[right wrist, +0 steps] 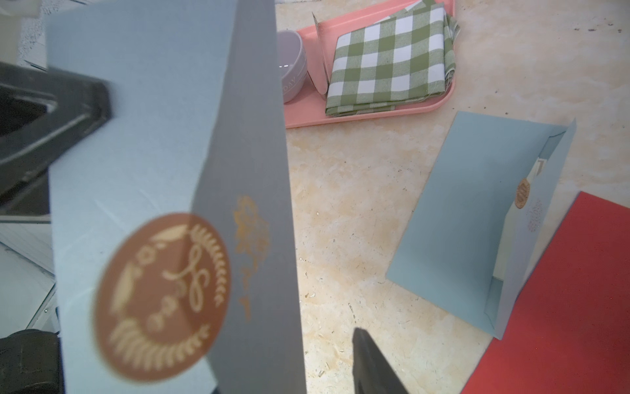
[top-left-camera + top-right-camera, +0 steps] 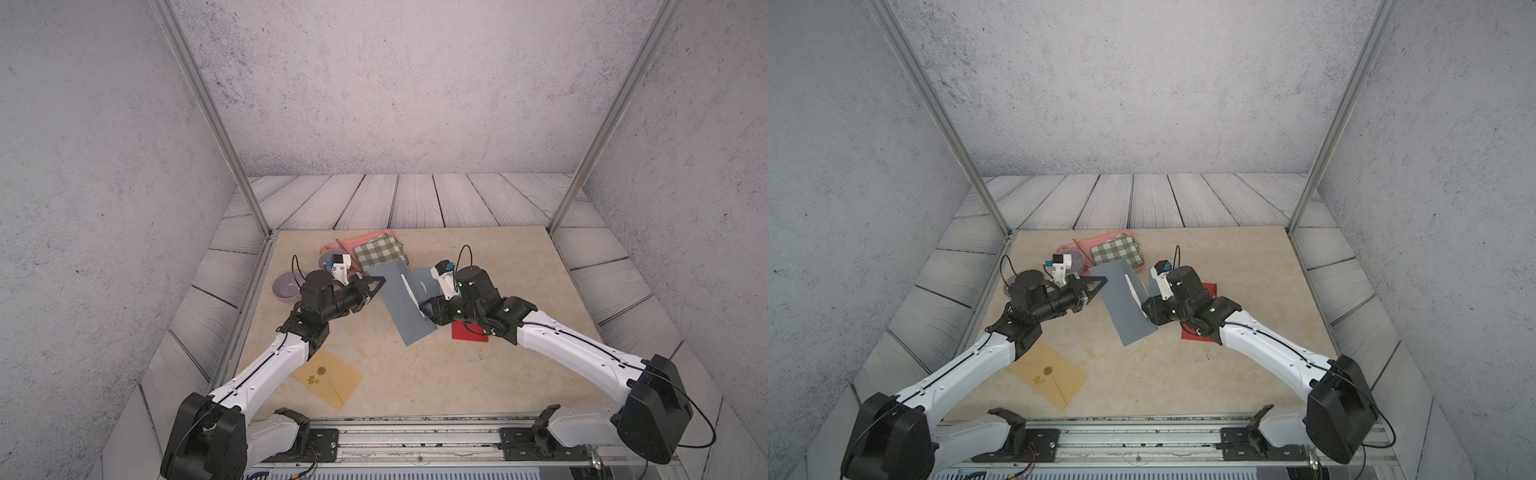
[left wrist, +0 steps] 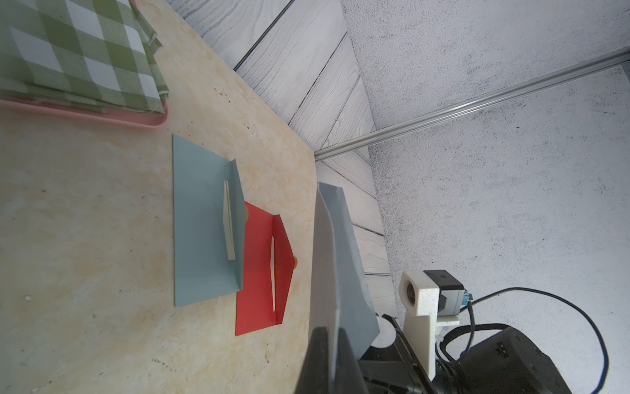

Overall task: Open the envelope
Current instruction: Open the envelope flap on the envelope.

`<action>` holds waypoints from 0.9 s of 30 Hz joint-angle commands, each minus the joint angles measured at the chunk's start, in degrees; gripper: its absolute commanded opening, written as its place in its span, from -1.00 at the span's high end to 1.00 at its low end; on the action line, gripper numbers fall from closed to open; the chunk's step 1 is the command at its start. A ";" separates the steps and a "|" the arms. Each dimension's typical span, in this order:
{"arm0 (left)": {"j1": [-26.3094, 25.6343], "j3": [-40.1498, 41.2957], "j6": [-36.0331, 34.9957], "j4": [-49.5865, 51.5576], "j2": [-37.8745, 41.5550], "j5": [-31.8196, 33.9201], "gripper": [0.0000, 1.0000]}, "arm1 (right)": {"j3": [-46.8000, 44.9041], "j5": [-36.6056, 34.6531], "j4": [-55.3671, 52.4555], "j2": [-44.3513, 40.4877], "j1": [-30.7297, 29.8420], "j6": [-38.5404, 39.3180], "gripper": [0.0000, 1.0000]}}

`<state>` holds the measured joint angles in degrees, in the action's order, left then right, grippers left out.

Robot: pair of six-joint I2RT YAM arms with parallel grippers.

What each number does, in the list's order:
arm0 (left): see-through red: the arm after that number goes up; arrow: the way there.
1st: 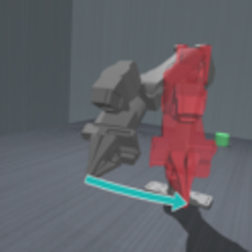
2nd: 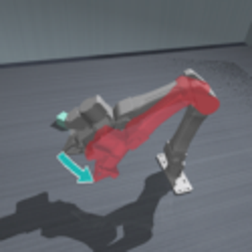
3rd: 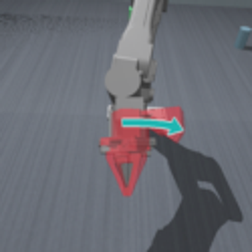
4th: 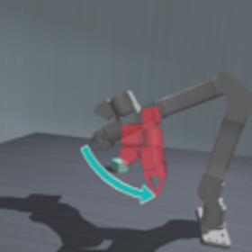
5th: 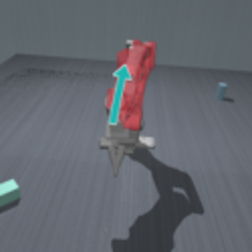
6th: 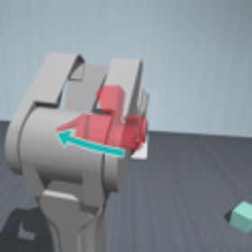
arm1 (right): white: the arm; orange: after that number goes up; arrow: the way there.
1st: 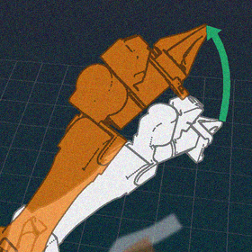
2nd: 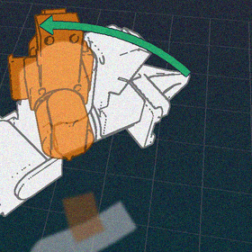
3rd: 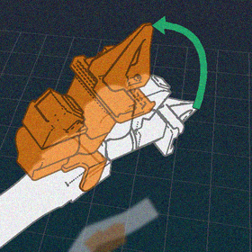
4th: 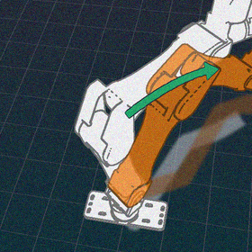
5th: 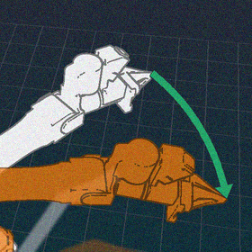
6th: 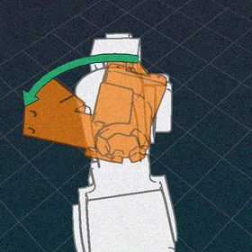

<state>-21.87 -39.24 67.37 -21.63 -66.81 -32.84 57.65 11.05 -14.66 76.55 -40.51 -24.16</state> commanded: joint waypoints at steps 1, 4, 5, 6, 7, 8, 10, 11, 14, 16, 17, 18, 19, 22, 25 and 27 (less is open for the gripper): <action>0.33 -0.75 -0.26 -0.97 0.36 -0.56 1.00 | -1.34 1.26 1.75 -2.02 1.04 -1.12 0.18; 0.33 -0.66 -0.20 -0.57 0.44 -0.33 1.00 | -2.49 3.73 2.97 -2.37 2.47 -2.37 0.30; 0.33 -0.66 -0.06 -0.46 0.36 -0.33 1.00 | -2.78 5.14 3.51 -2.46 3.05 -2.77 0.30; 0.33 -0.66 0.00 -0.56 0.36 -0.39 1.00 | -3.17 6.58 4.18 -2.54 3.60 -2.97 0.31; 0.33 -0.66 -0.04 -0.44 0.28 -0.48 1.00 | -3.40 7.76 4.61 -2.64 3.94 -2.99 0.31; 0.33 -0.66 -0.10 -0.43 0.23 -0.47 1.00 | -3.57 9.04 5.04 -2.79 4.12 -2.93 0.35; 0.33 -0.66 -0.06 -0.35 0.10 -0.27 1.00 | -3.98 11.01 5.87 -3.18 4.62 -3.11 0.43; 0.33 -0.66 -0.05 -0.35 0.09 -0.16 1.00 | -4.28 11.76 6.51 -3.45 4.69 -3.09 0.45; 0.33 -0.49 0.02 -0.17 0.01 0.22 1.00 | -4.46 12.46 6.72 -3.94 5.13 -3.08 0.53; 0.33 -0.35 0.16 -0.25 -0.08 0.48 1.00 | -4.56 12.90 6.83 -4.15 5.50 -3.09 0.56; 0.35 -0.30 0.18 -0.24 -0.08 0.54 1.00 | -4.65 13.07 6.92 -4.35 5.61 -3.13 0.61; 0.42 -0.25 0.28 -0.19 -0.08 0.65 1.00 | -4.79 13.12 6.92 -4.40 5.77 -3.13 0.64; 0.42 -0.26 0.28 -0.18 -0.17 0.71 1.00 | -4.74 13.21 7.01 -4.32 5.79 -3.17 0.66; 0.42 -0.24 0.35 -0.22 -0.34 0.89 1.00 | -4.65 13.56 6.95 -3.87 5.94 -3.25 0.76; 0.51 -0.24 0.05 -0.11 -0.34 1.04 1.00 | -4.65 13.66 6.93 -3.68 6.23 -3.35 0.86; 0.60 0.00 -0.01 -0.02 -0.34 1.18 1.00 | -4.74 13.73 7.21 -3.54 6.36 -3.47 0.87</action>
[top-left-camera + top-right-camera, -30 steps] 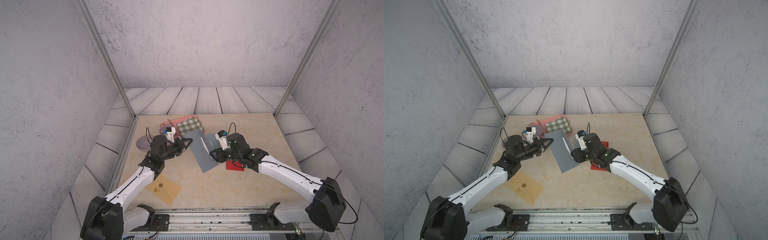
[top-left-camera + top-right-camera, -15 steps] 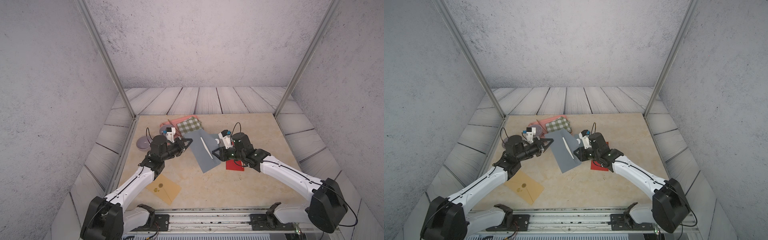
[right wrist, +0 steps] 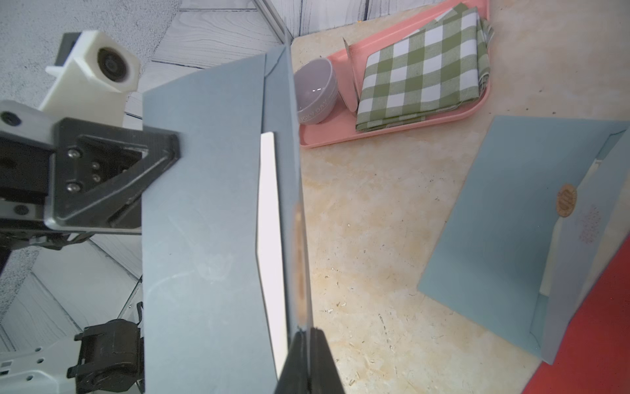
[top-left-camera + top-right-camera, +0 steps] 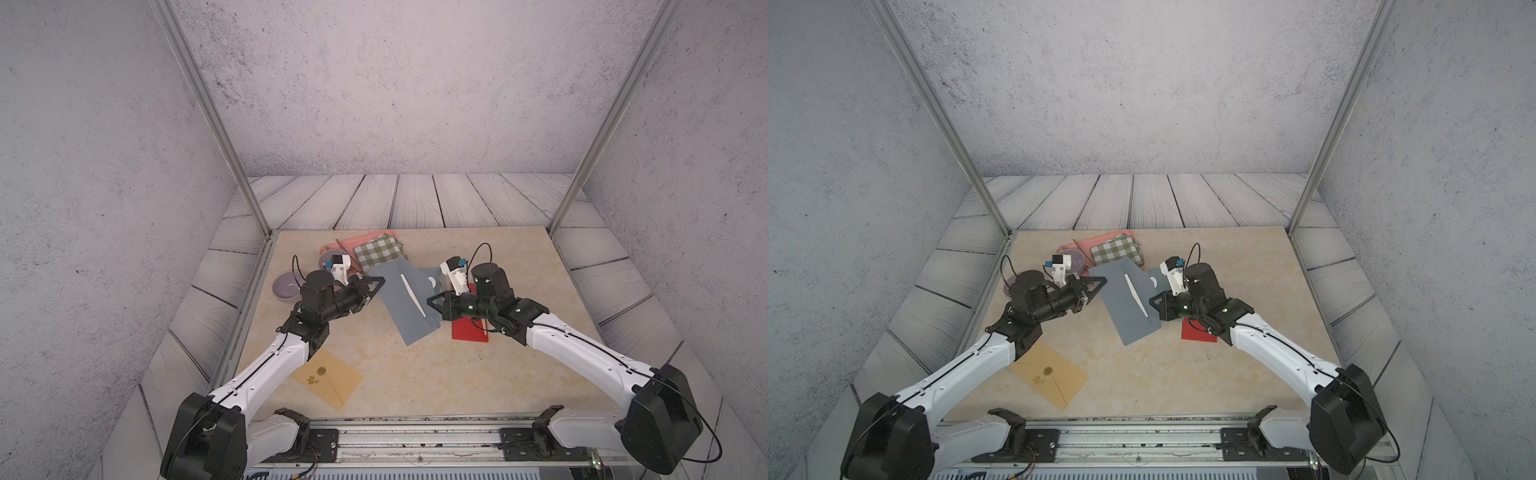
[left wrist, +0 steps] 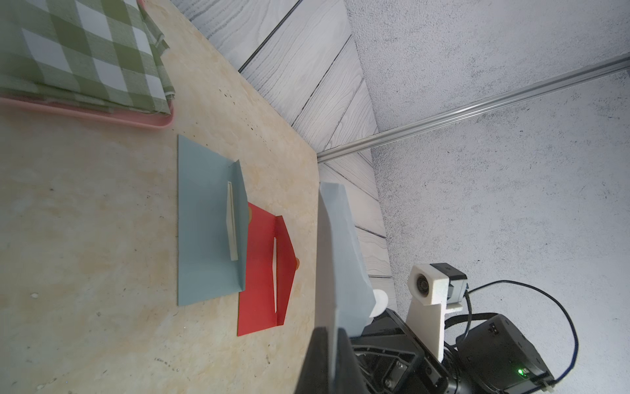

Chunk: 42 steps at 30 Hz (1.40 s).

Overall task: Open the envelope
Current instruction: Open the envelope flap on the envelope, then place the envelope at the center of the board.

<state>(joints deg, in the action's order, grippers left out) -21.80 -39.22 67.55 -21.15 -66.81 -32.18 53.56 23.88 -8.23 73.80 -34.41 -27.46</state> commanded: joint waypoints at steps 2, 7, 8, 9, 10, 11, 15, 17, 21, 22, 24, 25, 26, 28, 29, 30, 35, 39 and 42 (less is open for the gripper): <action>0.62 0.33 -0.52 0.09 -0.28 0.86 0.91 | -0.57 1.47 1.01 -0.69 0.35 -0.33 0.91; 1.36 1.10 -1.80 3.72 0.25 3.16 0.48 | 0.10 0.87 0.42 0.54 0.47 -0.67 0.98; 1.50 1.32 -2.27 5.00 0.32 3.72 0.34 | 0.62 0.90 -0.32 1.32 0.57 -0.30 0.98; 1.67 1.26 -2.84 6.32 0.36 4.24 0.22 | 1.10 0.91 -1.11 1.97 0.49 -0.13 0.98; 1.84 1.25 -3.52 7.61 0.40 4.70 0.13 | 1.64 0.47 -1.91 2.75 0.51 -0.15 0.99; 1.98 1.11 -4.18 8.92 0.52 5.20 0.04 | 1.80 -0.19 -1.88 3.30 0.55 -0.74 0.99; 2.47 0.42 -7.42 15.38 1.05 7.37 -0.16 | 2.04 -0.69 0.13 5.53 0.50 -2.56 0.99; 2.64 0.08 -8.61 18.36 1.47 8.53 -0.24 | 3.09 -0.45 0.15 7.26 0.45 -2.71 0.99; 2.90 -0.49 -11.22 25.58 2.66 12.21 -0.32 | 4.04 -2.06 1.20 10.03 0.53 -3.85 0.98; 2.99 -0.75 -12.15 27.45 3.09 13.14 -0.33 | 4.54 -2.12 1.35 11.00 0.49 -3.98 0.98; 3.08 -1.65 -13.94 31.29 3.93 15.29 -0.34 | 5.80 -0.74 1.68 12.80 0.46 -4.41 0.98; 3.08 -2.17 -15.00 33.55 4.45 16.75 -0.34 | 6.43 0.12 2.15 13.72 0.44 -4.65 0.98; 3.08 -2.72 -16.18 35.83 4.91 18.48 -0.34 | 6.99 0.90 2.63 14.64 0.43 -5.16 0.97; 3.17 -3.44 -17.42 40.03 6.06 22.11 -0.36 | 7.52 2.37 4.30 16.10 0.42 -6.49 0.97; 3.25 -3.49 -17.95 41.90 6.76 23.93 -0.37 | 7.80 3.61 5.53 16.89 0.31 -7.21 0.96; 3.26 -3.45 -18.34 43.10 7.60 25.29 -0.38 | 8.34 4.51 5.96 17.80 0.21 -7.64 0.95; 3.33 -0.67 -17.99 45.26 12.20 30.60 -0.39 | 11.97 5.03 7.34 26.13 0.08 -11.60 0.95; 3.44 1.29 -17.49 45.52 15.49 31.82 -0.39 | 14.00 2.61 6.40 31.59 0.04 -13.31 0.94; 3.43 2.42 -17.54 46.13 17.54 32.81 -0.40 | 14.62 -0.60 5.33 33.21 0.04 -13.51 0.94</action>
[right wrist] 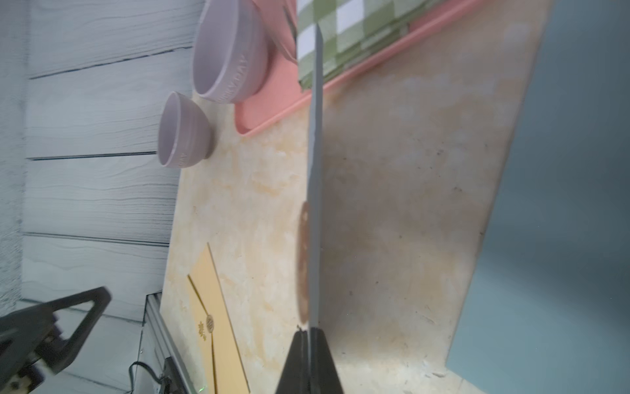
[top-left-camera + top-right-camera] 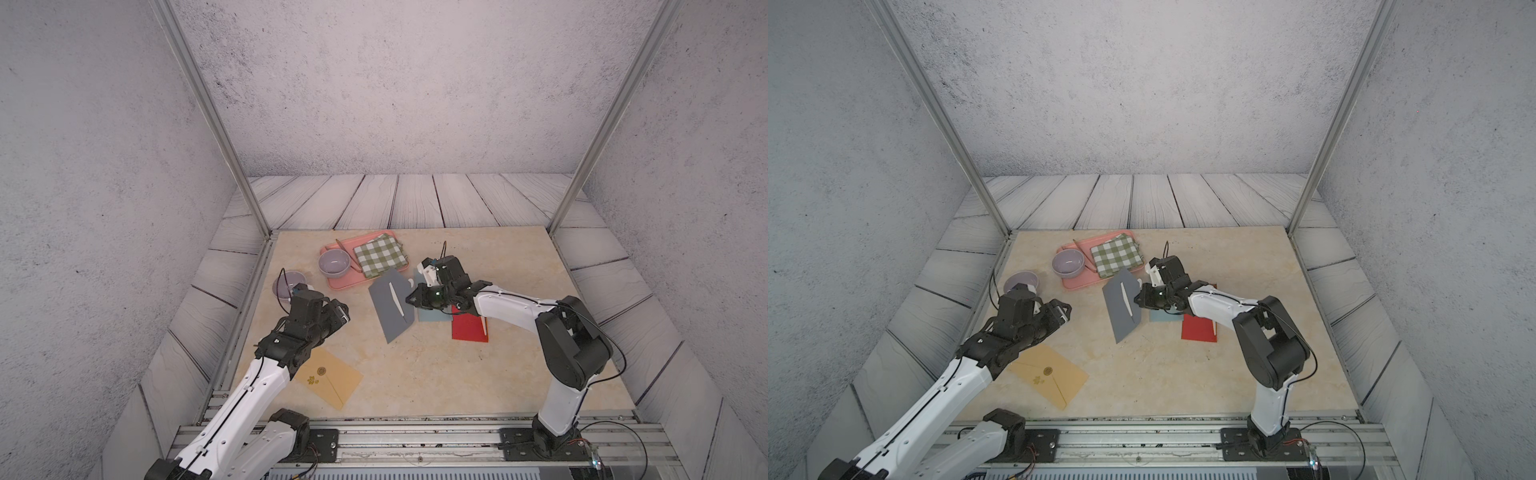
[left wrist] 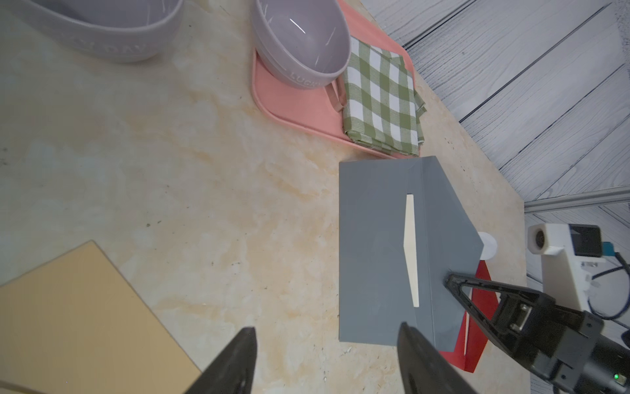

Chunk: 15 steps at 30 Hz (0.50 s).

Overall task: Open the envelope
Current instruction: Place the envelope at the center of the board.

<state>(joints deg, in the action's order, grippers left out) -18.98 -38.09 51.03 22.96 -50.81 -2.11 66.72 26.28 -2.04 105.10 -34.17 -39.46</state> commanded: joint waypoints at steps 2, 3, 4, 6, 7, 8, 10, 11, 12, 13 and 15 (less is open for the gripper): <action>0.65 1.99 -1.02 1.99 2.24 2.97 -0.41 | 2.03 -3.43 -1.23 2.96 -0.27 -1.15 0.93; 0.70 2.28 -1.01 1.73 2.37 2.99 -0.41 | 2.47 -3.52 -1.82 3.52 -0.31 -1.23 0.93; 0.66 2.50 -0.96 1.51 2.38 2.99 -0.41 | 2.83 -3.61 -2.11 4.04 -0.29 -1.39 0.93; 0.70 3.03 -0.86 0.96 2.34 2.81 -0.42 | 3.07 -3.69 -2.02 5.05 -0.38 -1.61 0.92; 0.71 3.32 -0.77 0.72 2.38 2.73 -0.42 | 3.20 -3.85 -2.00 5.64 -0.53 -1.77 0.92; 0.70 3.46 -0.75 0.52 2.38 2.68 -0.42 | 3.46 -4.05 -2.36 6.10 -0.50 -1.77 0.91; 0.70 3.71 -0.58 0.50 2.47 2.71 -0.42 | 3.85 -4.22 -2.78 7.01 -0.60 -1.62 0.90; 0.70 3.80 -0.58 0.46 2.44 2.72 -0.42 | 4.35 -4.14 -3.38 7.56 -0.76 -1.59 0.90; 0.70 3.87 -0.57 0.46 2.42 2.81 -0.42 | 4.91 -4.09 -4.15 8.10 -0.84 -1.30 0.89; 0.70 3.99 -0.43 0.37 2.42 2.88 -0.42 | 5.47 -3.62 -4.94 8.66 -0.88 -0.85 0.84; 0.68 4.32 -0.29 0.09 2.33 2.98 -0.42 | 6.22 -2.80 -6.60 9.44 -1.07 -0.03 0.69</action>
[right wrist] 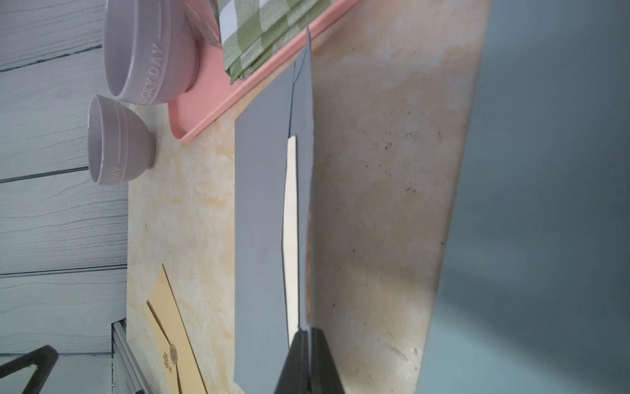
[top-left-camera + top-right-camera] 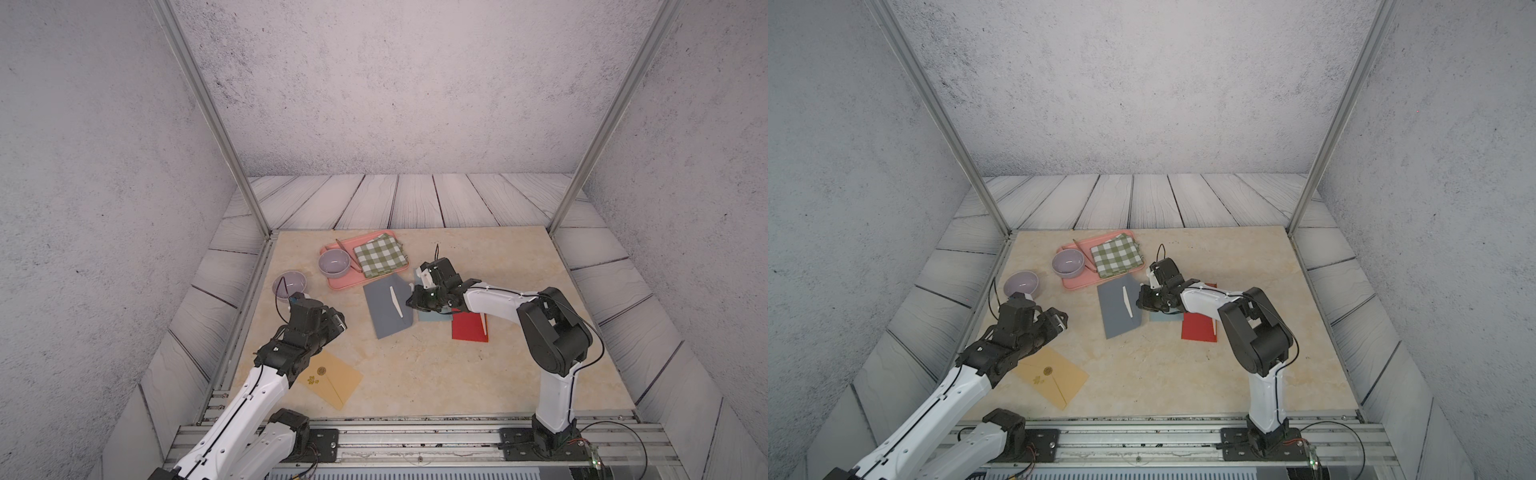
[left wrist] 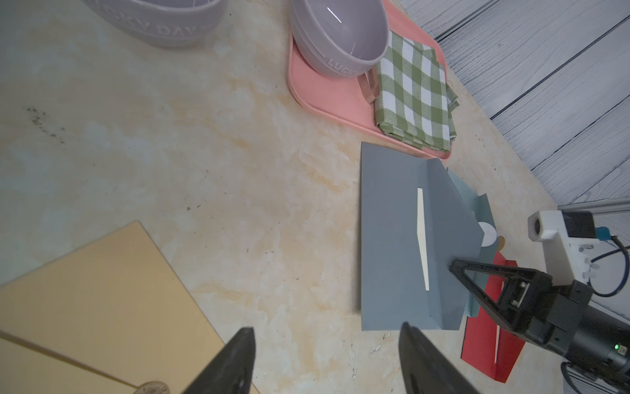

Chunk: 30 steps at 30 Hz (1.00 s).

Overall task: Open the envelope
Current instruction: Place the envelope at the center of the board.

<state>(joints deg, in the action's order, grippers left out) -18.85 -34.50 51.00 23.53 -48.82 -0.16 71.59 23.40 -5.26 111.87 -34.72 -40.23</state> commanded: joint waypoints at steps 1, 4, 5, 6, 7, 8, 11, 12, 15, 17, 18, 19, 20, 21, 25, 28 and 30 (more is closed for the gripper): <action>0.57 0.78 -0.14 -0.53 0.34 1.09 -0.42 | 1.36 0.21 -4.60 2.65 -0.49 1.44 0.63; 0.57 0.71 -0.25 -0.07 0.21 1.68 -0.42 | -0.09 -3.42 -7.80 -0.29 -0.35 3.62 0.51; 0.57 0.84 -0.26 0.19 0.13 2.12 -0.42 | -0.83 -4.16 -8.18 -1.94 -0.34 4.23 0.49; 0.57 0.83 -0.16 0.36 0.00 2.60 -0.42 | -1.52 -4.61 -8.32 -3.55 -0.37 4.52 0.45; 0.57 0.90 -0.03 0.59 -0.18 3.15 -0.42 | -2.32 -4.76 -7.96 -5.46 -0.43 4.78 0.38; 0.56 0.84 0.07 0.88 -0.38 3.53 -0.43 | -3.14 -4.69 -7.39 -7.39 -0.46 4.98 0.33; 0.57 0.72 0.75 1.07 -0.83 3.85 -0.43 | -5.50 -4.85 -5.81 -12.13 -0.81 5.83 0.22; 0.57 0.70 1.17 1.22 -0.96 4.01 -0.43 | -6.11 -5.26 -5.73 -13.52 -1.03 6.41 0.18; 0.57 0.73 2.89 2.42 -1.68 5.04 -0.45 | -7.14 -4.42 -5.10 -16.08 -2.00 8.71 0.11; 0.57 0.75 3.97 3.44 -2.31 5.78 -0.45 | -7.67 -3.20 -4.04 -16.85 -2.67 9.70 0.08; 0.63 0.74 4.74 3.93 -2.57 6.29 -0.47 | -7.65 -2.43 -3.57 -16.95 -3.22 10.29 0.07; 0.66 0.83 5.80 4.67 -3.00 6.89 -0.48 | -7.46 -1.18 -3.05 -16.81 -3.77 10.96 0.05; 0.74 0.93 6.95 5.38 -3.35 7.37 -0.50 | -7.09 -0.20 -2.83 -16.61 -4.29 11.55 0.03; 0.83 1.00 8.10 6.16 -3.62 7.80 -0.52 | -6.55 0.28 -3.01 -16.33 -5.01 12.17 0.01; 1.51 2.19 12.63 9.52 -4.71 9.09 -0.54 | -3.76 2.96 -4.69 -14.48 -8.14 16.27 -0.19; 2.29 4.02 18.11 13.59 -4.57 10.48 -0.55 | -1.21 5.10 -7.03 -11.56 -9.94 17.91 -0.26; 2.99 5.23 21.24 15.69 -3.80 11.05 -0.56 | -0.18 5.99 -8.09 -9.76 -10.91 18.75 -0.31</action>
<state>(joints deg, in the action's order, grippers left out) -16.99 -30.92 65.91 33.04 -53.32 8.29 69.43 26.48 -10.50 99.18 -44.64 -24.64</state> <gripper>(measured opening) 0.778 0.649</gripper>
